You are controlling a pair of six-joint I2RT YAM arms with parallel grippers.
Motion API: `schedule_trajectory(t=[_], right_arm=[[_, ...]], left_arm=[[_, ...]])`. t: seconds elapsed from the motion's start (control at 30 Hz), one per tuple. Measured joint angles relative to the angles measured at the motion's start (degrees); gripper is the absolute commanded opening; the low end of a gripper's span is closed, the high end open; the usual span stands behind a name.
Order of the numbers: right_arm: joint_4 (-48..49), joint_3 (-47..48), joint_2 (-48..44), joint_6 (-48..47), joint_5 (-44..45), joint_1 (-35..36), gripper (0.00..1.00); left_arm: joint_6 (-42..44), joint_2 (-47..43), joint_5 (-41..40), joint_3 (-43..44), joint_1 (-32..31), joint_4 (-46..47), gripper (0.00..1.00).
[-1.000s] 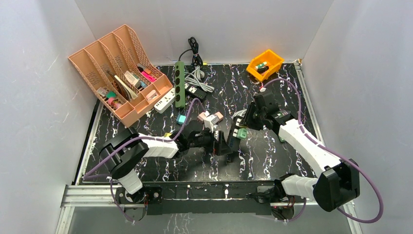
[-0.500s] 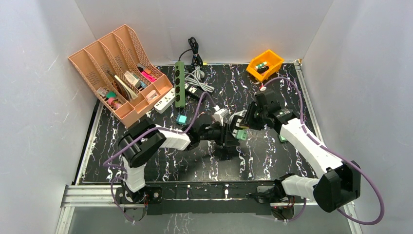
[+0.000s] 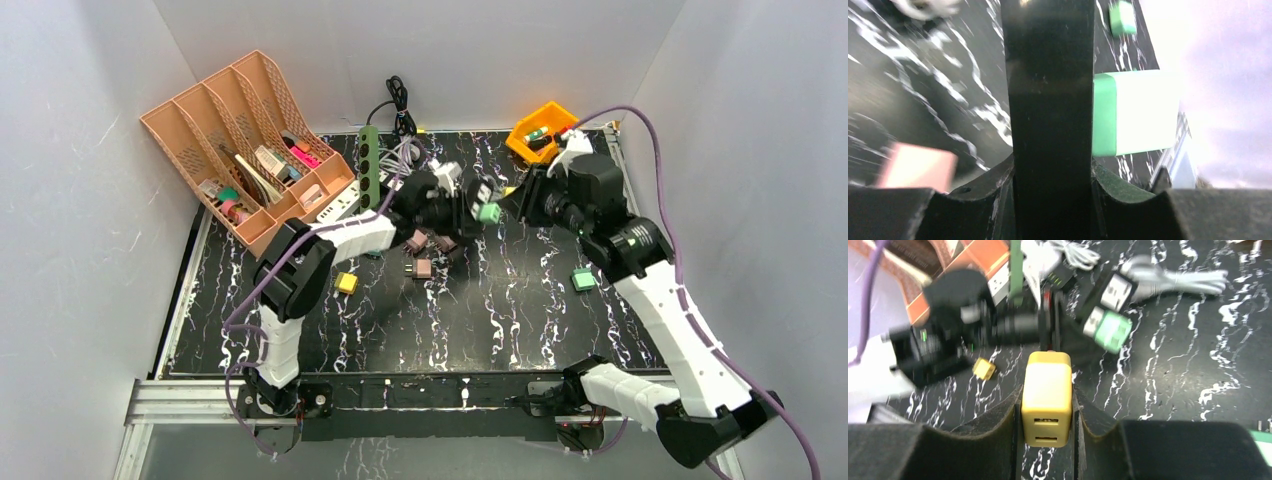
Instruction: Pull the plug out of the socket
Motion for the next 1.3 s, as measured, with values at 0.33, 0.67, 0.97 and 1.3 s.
schedule_trajectory(t=[0.33,0.67,0.97,1.3], right_arm=[[11.80,-23.43,-6.25,0.92,-10.54,7.02,0.00],[36.28,-29.59,13.73,4.46,-7.67,26.12,0.00],[58.03,-20.90,41.99,10.38,-12.74,29.66,0.00],[68.48,-11.98,58.05,17.99,-18.86,32.06,0.03]], left_arm=[[6.62,4.90,1.62,20.26,9.66,-14.34,0.00],[12.63,4.79,6.80,22.53,14.47,-22.45,0.00],[12.52,-1.38,10.54,20.57,17.84,-24.37,0.00],[16.61,-8.72,9.70,20.28,19.30,-29.05,0.00]])
